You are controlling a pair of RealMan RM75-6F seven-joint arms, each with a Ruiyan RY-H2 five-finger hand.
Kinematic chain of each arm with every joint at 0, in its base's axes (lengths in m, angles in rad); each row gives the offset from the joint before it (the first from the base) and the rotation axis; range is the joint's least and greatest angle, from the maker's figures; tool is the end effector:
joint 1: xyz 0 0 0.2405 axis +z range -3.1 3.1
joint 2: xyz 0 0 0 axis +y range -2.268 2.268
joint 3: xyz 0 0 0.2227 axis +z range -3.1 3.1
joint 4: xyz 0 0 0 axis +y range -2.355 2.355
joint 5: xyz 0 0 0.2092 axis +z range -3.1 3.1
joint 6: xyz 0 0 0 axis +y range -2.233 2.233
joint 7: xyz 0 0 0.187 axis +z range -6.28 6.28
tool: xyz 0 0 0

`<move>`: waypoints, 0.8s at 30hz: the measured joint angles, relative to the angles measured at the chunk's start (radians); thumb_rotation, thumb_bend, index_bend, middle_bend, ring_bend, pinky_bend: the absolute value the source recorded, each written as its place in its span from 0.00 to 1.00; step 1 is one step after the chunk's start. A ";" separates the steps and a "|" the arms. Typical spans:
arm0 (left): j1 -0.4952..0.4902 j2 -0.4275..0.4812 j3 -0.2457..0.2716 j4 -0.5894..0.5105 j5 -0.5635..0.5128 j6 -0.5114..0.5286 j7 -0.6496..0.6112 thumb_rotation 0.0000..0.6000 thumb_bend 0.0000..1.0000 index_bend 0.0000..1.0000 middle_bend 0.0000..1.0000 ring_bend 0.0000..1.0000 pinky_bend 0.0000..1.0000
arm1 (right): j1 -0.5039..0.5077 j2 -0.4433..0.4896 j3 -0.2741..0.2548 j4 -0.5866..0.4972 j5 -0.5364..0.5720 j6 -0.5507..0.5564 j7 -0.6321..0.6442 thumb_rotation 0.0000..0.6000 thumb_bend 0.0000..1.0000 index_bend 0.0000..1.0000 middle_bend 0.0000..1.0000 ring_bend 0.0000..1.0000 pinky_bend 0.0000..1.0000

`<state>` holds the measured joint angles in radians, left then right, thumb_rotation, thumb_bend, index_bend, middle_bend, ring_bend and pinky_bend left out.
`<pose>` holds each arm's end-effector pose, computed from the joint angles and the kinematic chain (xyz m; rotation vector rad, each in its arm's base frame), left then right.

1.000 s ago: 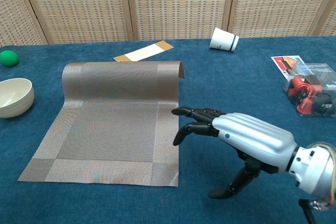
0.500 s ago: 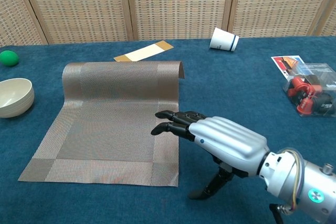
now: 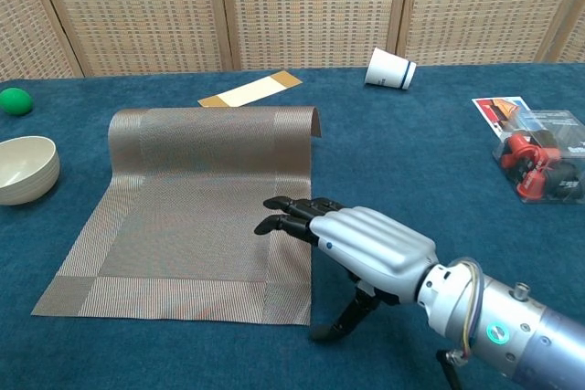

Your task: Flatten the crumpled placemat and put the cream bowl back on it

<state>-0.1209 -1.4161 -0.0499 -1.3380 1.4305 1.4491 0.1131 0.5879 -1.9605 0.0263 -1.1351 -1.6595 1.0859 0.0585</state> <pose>-0.3044 0.2329 0.0792 -1.3867 -0.8778 -0.8028 -0.0766 -0.2577 -0.1367 2.0852 -1.0516 1.2913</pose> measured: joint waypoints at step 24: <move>0.000 0.002 -0.004 -0.001 -0.011 -0.020 -0.024 1.00 0.09 0.13 0.00 0.00 0.00 | 0.033 -0.118 0.027 0.121 0.043 0.006 0.040 1.00 0.42 0.28 0.00 0.00 0.00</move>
<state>-0.1210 -1.4140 -0.0543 -1.3388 1.4191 1.4293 0.0887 0.6209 -2.0784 0.0535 -1.0136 -1.6161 1.0922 0.0981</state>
